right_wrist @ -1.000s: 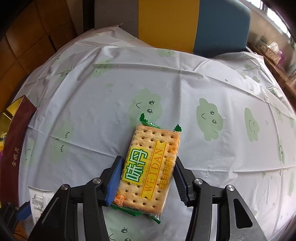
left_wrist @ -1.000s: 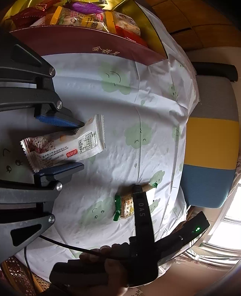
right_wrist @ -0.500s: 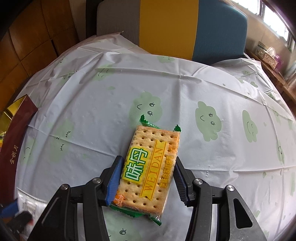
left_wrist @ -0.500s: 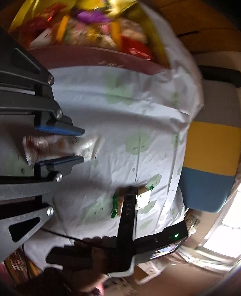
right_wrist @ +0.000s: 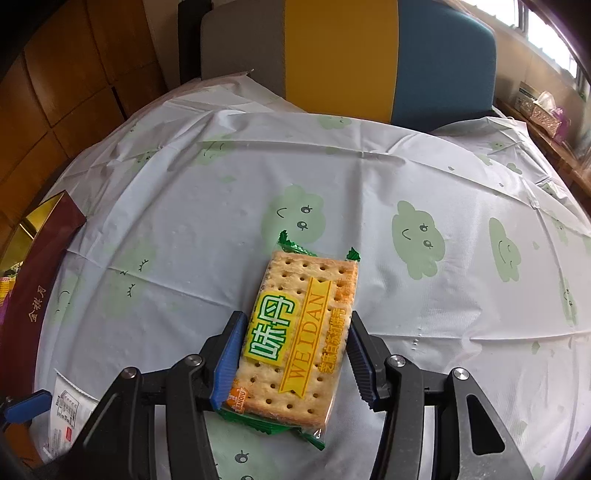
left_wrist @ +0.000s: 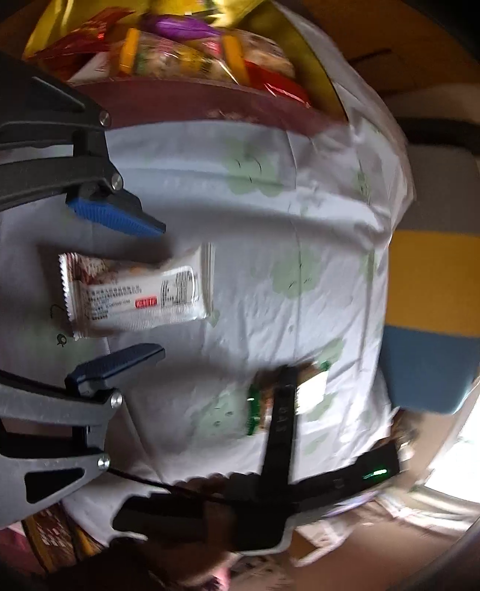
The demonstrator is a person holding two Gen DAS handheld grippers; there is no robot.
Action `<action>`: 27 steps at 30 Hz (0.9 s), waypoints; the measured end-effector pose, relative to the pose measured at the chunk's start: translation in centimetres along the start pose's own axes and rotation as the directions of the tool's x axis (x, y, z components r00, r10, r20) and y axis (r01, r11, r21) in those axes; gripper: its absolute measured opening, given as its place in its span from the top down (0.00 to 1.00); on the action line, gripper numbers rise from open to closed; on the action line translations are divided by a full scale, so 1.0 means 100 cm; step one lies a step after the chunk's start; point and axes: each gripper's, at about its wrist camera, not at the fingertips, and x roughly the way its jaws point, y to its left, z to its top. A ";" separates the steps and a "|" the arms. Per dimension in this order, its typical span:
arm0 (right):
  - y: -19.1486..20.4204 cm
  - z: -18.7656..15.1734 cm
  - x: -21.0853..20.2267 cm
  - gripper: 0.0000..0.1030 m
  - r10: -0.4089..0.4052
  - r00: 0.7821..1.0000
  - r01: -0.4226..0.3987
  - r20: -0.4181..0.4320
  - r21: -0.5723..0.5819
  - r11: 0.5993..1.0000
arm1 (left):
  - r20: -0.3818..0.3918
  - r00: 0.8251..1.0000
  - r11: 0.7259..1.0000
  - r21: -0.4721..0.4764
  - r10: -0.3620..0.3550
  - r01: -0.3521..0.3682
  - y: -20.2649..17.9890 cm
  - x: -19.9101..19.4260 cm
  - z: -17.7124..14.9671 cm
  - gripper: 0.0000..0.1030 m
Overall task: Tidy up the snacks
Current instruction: 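Release the white pastry packet into the gold tin with the left tool while the right holds the crackers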
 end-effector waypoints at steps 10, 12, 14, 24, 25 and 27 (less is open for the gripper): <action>0.003 -0.009 -0.003 0.48 -0.020 0.998 0.021 0.062 -0.018 1.000 | 0.079 0.993 0.995 0.052 0.084 -0.089 -0.008 -0.010 -0.002 0.67; 0.004 -0.011 -0.004 0.48 -0.024 0.997 0.026 0.076 -0.021 0.999 | 0.112 0.990 0.995 0.040 0.084 -0.089 -0.003 -0.024 -0.002 0.67; 0.004 -0.010 -0.004 0.48 -0.024 0.996 0.026 0.081 -0.021 0.999 | 0.160 0.982 0.994 0.023 0.102 -0.107 0.005 -0.042 -0.002 0.67; 0.003 -0.013 -0.005 0.48 -0.031 0.995 0.033 0.099 -0.021 0.999 | 0.245 0.941 0.969 -0.132 0.235 -0.208 0.068 -0.098 -0.011 0.67; 0.004 -0.013 -0.005 0.48 -0.034 0.994 0.036 0.100 -0.022 0.999 | 0.243 0.938 0.965 -0.151 0.246 -0.214 0.076 -0.102 -0.014 0.67; 0.005 -0.013 -0.005 0.48 -0.037 0.994 0.040 0.101 -0.023 0.999 | 0.240 0.936 0.959 -0.182 0.258 -0.217 0.087 -0.105 -0.017 0.67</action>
